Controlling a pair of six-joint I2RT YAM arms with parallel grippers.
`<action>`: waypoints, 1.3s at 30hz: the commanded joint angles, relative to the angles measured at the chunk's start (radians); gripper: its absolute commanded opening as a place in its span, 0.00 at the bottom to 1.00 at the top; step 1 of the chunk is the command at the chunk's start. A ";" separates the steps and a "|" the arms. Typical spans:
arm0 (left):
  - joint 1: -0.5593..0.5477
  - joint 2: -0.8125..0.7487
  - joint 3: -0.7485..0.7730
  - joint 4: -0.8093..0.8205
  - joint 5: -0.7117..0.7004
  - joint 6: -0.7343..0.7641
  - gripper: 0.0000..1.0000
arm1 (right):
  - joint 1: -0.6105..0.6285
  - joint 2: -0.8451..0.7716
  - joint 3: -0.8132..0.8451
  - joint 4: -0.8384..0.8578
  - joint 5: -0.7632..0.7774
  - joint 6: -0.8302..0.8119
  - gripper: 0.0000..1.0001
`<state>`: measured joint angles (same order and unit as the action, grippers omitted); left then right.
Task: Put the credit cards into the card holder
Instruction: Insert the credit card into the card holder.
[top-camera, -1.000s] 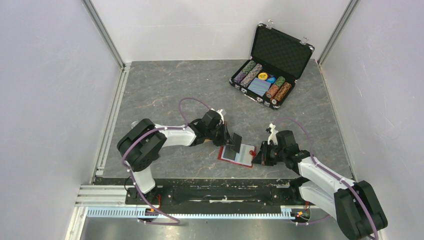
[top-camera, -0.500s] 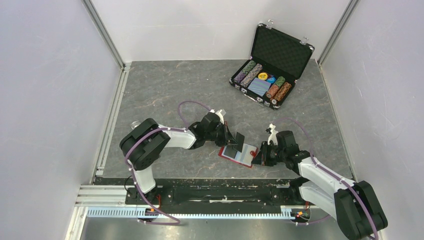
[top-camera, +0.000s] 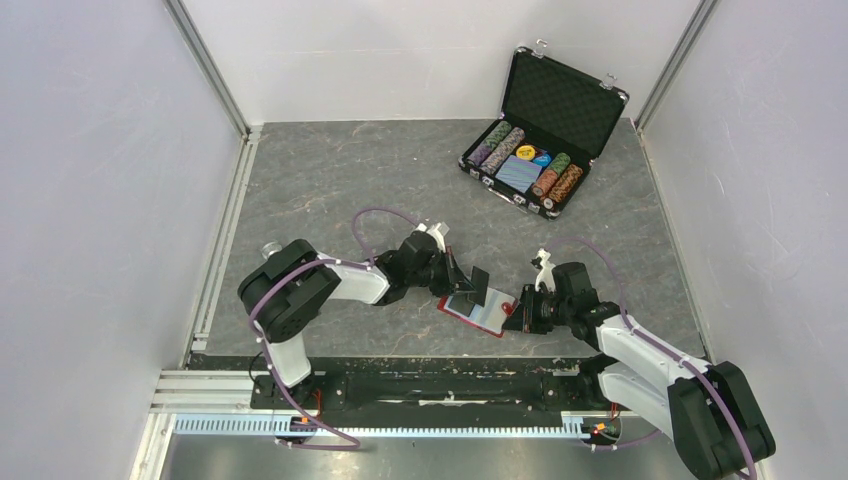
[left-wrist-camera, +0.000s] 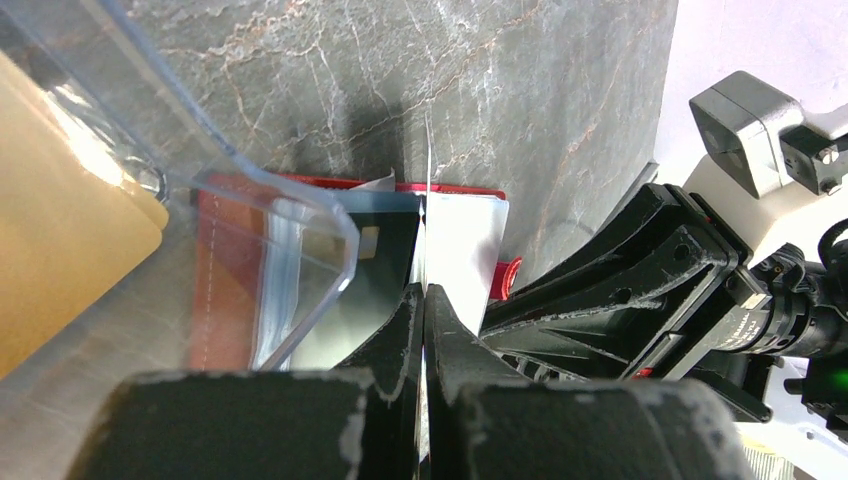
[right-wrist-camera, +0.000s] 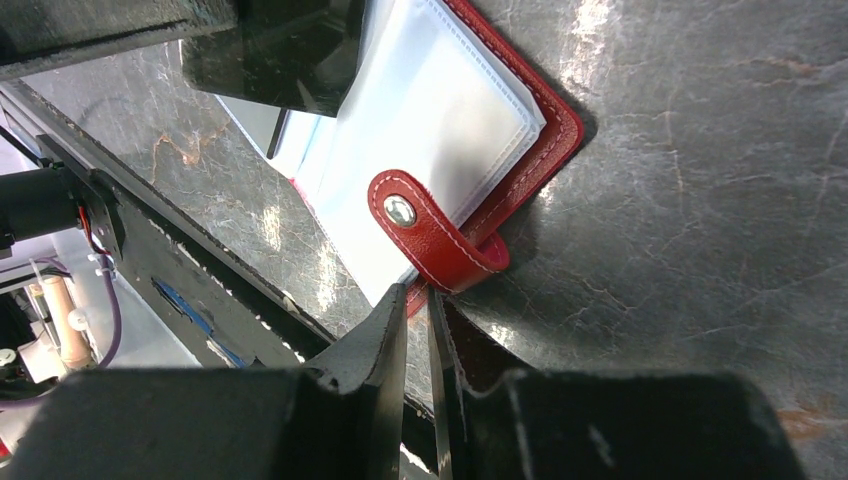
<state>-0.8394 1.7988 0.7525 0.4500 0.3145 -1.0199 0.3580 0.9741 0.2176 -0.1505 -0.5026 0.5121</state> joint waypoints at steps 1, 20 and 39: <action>-0.062 -0.020 -0.040 -0.047 0.101 -0.039 0.02 | 0.006 0.017 -0.036 -0.022 0.050 -0.014 0.16; -0.102 -0.013 0.035 -0.359 0.110 0.062 0.02 | 0.006 0.030 -0.037 -0.019 0.047 -0.022 0.15; -0.093 -0.022 0.108 -0.499 0.015 0.123 0.02 | 0.006 0.035 -0.029 -0.020 0.045 -0.031 0.13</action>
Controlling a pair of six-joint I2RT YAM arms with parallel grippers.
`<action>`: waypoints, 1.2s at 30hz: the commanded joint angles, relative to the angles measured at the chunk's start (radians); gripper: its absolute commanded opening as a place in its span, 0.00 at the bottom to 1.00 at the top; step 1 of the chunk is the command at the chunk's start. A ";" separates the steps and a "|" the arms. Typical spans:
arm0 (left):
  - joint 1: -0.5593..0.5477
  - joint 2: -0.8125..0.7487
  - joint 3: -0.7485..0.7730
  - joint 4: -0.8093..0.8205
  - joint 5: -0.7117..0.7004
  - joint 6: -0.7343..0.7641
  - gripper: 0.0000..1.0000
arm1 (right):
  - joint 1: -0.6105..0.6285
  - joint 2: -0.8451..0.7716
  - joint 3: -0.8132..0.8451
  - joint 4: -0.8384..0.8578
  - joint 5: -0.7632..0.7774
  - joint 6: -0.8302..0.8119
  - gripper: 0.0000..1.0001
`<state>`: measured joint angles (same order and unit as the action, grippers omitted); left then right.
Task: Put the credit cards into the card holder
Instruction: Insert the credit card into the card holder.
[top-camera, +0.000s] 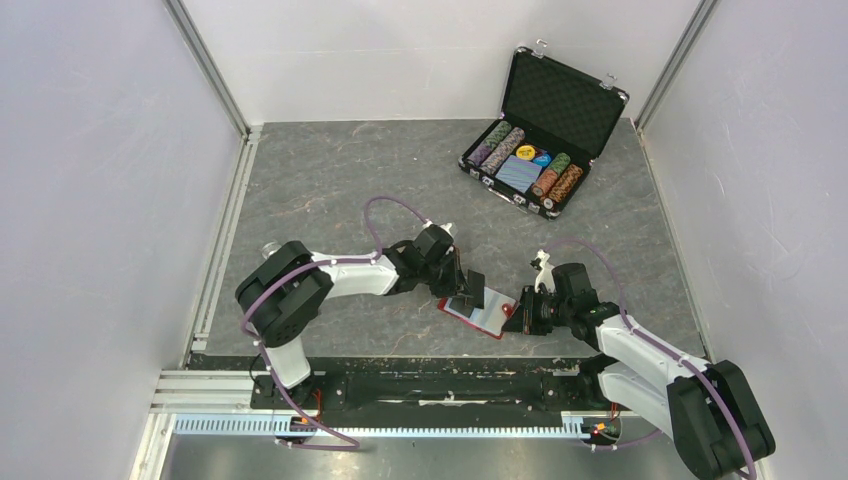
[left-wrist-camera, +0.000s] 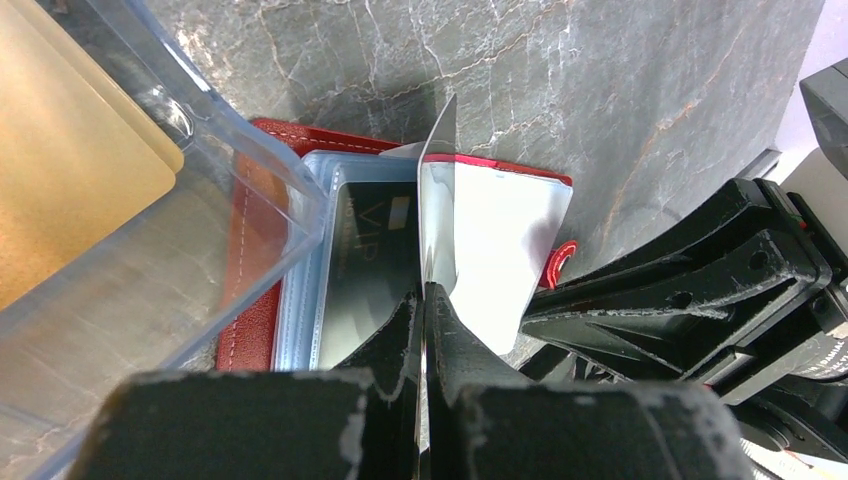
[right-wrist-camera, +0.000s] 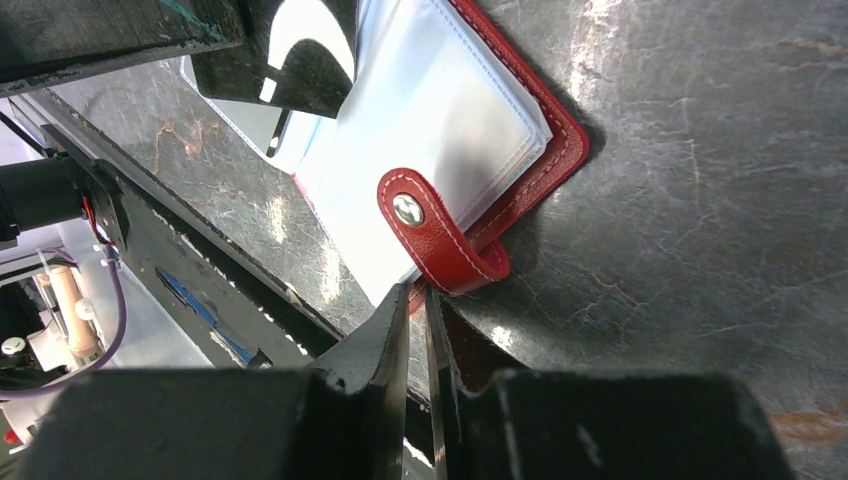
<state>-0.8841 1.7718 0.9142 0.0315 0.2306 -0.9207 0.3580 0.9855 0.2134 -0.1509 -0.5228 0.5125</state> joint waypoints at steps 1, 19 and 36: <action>-0.042 -0.009 -0.069 -0.052 0.101 0.014 0.02 | 0.006 0.022 -0.026 -0.020 0.066 -0.032 0.13; -0.012 -0.015 -0.128 0.218 0.194 -0.064 0.02 | 0.006 0.022 -0.028 -0.018 0.061 -0.034 0.10; -0.012 -0.100 -0.150 -0.024 0.130 -0.029 0.02 | 0.006 0.026 -0.025 -0.018 0.060 -0.034 0.10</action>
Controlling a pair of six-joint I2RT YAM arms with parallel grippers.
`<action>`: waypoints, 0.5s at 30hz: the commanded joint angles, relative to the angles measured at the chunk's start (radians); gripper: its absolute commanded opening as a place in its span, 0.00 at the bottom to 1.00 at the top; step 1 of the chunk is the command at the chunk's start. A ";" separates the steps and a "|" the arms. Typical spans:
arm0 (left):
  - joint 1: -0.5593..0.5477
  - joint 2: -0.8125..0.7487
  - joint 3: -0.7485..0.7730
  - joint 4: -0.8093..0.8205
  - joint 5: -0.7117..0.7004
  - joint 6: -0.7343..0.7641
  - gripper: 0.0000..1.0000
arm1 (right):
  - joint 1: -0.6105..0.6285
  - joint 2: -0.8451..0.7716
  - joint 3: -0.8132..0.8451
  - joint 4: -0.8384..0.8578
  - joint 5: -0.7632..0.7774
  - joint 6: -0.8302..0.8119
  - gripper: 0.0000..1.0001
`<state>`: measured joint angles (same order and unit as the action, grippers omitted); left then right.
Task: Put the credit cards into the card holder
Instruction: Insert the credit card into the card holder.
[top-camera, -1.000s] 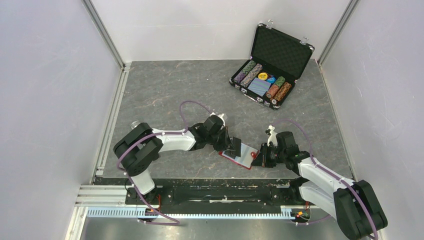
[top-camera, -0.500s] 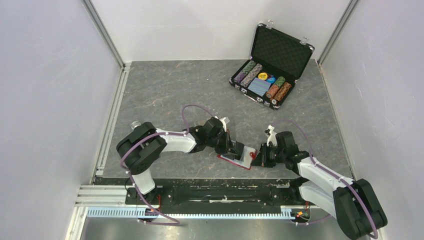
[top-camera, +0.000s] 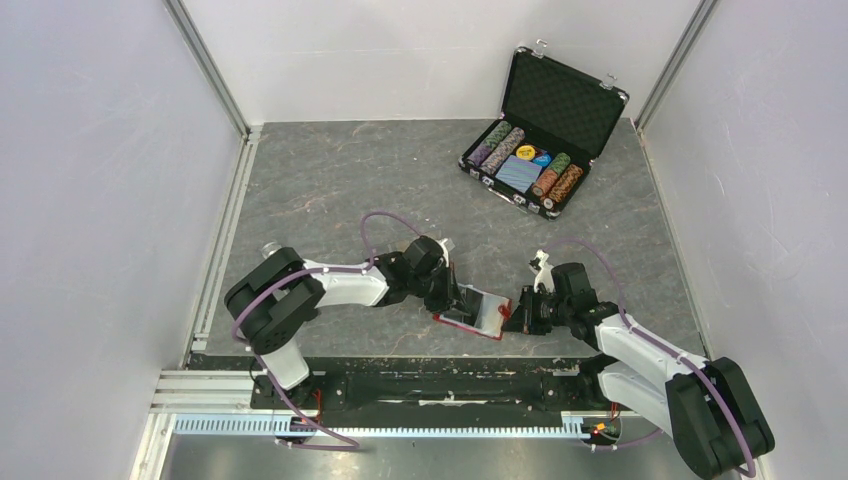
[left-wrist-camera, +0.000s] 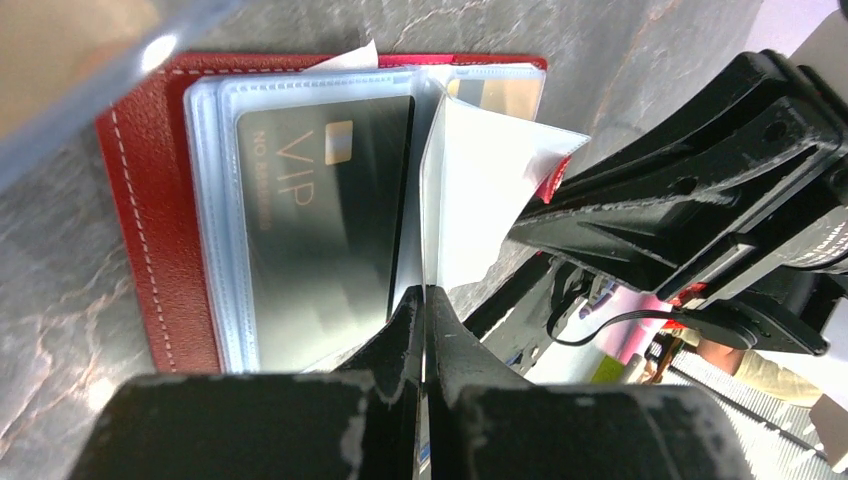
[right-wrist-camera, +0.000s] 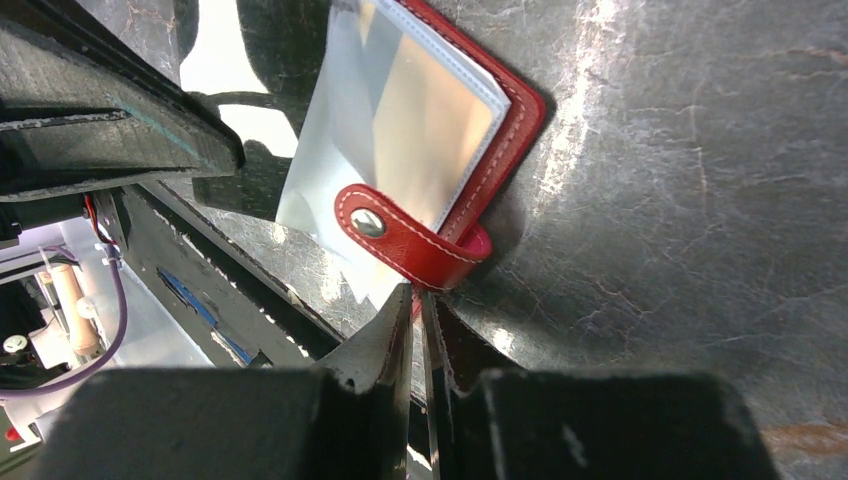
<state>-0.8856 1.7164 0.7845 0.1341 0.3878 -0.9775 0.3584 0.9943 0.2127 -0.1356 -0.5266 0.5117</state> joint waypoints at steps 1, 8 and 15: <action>-0.011 -0.046 -0.019 -0.128 -0.022 0.029 0.02 | 0.005 0.018 -0.025 -0.033 0.064 -0.033 0.10; -0.012 -0.031 -0.015 -0.162 -0.015 0.048 0.02 | 0.005 0.022 -0.022 -0.032 0.063 -0.036 0.10; -0.012 0.004 0.048 -0.177 -0.041 0.074 0.02 | 0.005 0.012 -0.005 -0.030 0.046 -0.032 0.11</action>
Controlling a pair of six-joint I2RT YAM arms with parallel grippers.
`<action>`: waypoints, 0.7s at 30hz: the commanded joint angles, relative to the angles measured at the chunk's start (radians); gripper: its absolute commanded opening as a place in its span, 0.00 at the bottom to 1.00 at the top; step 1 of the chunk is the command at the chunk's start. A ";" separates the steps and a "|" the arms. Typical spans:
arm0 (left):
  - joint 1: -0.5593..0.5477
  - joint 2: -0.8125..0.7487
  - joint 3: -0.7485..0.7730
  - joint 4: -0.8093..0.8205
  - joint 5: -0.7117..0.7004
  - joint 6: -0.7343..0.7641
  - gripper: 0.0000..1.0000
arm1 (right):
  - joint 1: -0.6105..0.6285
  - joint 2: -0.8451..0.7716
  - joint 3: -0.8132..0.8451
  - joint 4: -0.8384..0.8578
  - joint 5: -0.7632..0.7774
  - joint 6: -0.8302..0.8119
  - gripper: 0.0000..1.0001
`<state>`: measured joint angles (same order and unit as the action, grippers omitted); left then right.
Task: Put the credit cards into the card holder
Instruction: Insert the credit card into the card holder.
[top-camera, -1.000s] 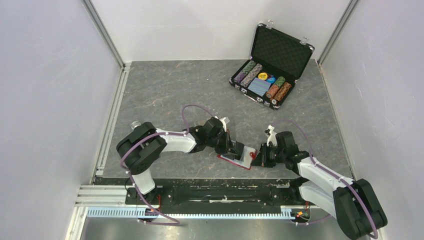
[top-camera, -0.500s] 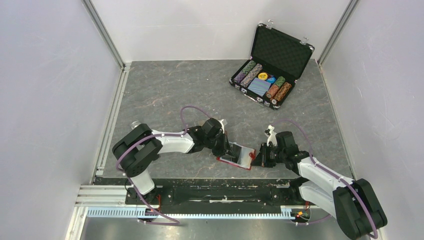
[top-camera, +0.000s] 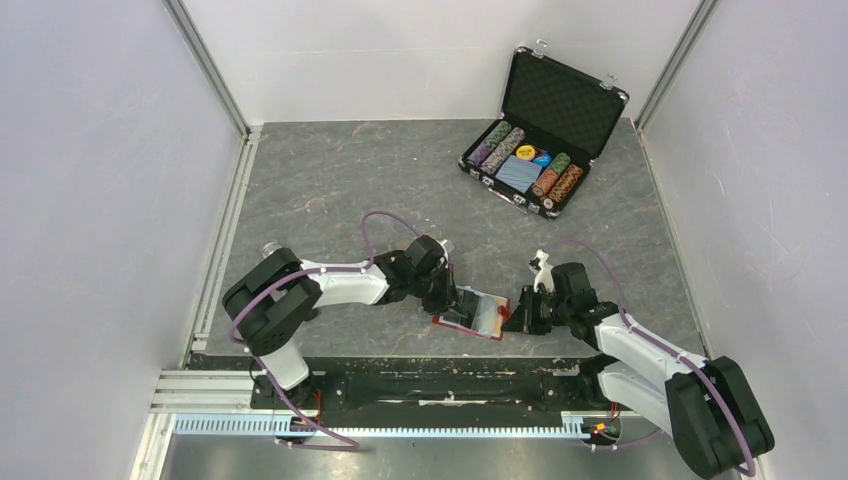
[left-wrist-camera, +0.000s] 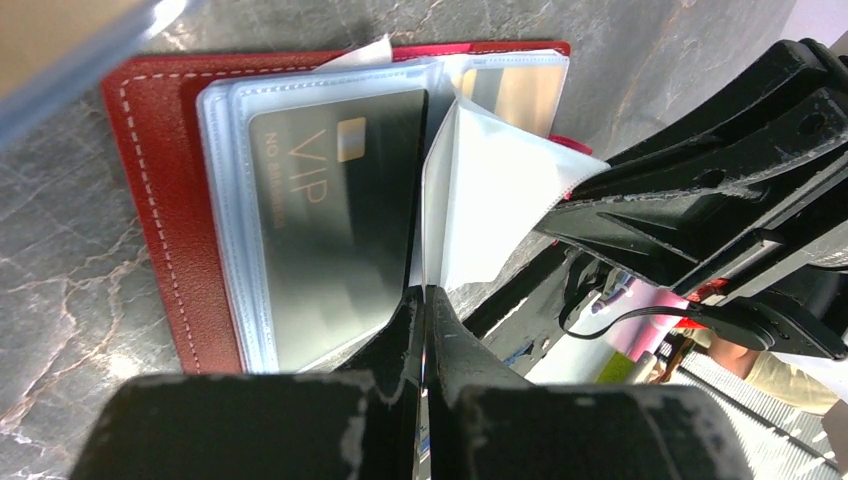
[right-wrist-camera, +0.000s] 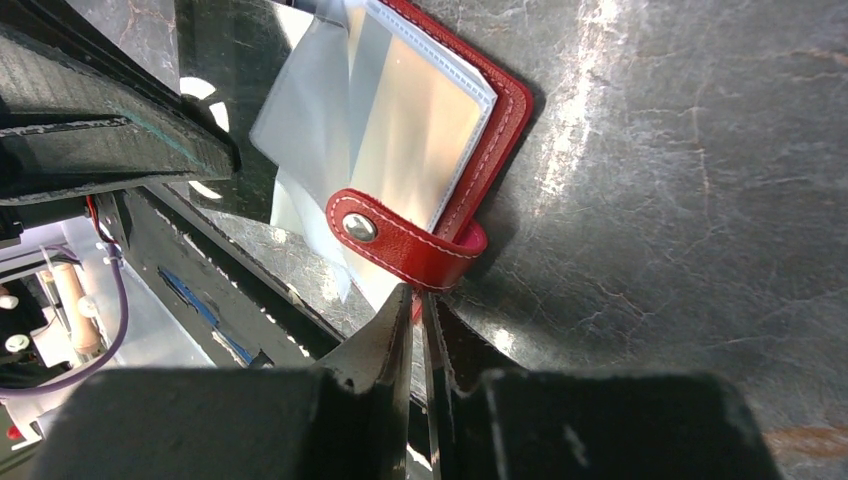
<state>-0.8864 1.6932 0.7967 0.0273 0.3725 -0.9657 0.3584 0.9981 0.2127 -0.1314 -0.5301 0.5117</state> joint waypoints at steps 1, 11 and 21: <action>-0.011 0.041 0.048 -0.048 -0.009 0.054 0.02 | 0.005 0.002 0.002 -0.035 0.044 -0.032 0.12; -0.011 0.139 0.154 0.055 0.126 0.043 0.02 | 0.004 -0.058 0.110 -0.119 0.093 -0.052 0.16; -0.008 0.128 0.161 -0.021 0.070 0.088 0.02 | 0.004 -0.127 0.164 -0.160 0.157 -0.085 0.16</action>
<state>-0.8883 1.8282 0.9291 0.0574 0.4702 -0.9485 0.3603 0.9138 0.3134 -0.2981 -0.4126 0.4583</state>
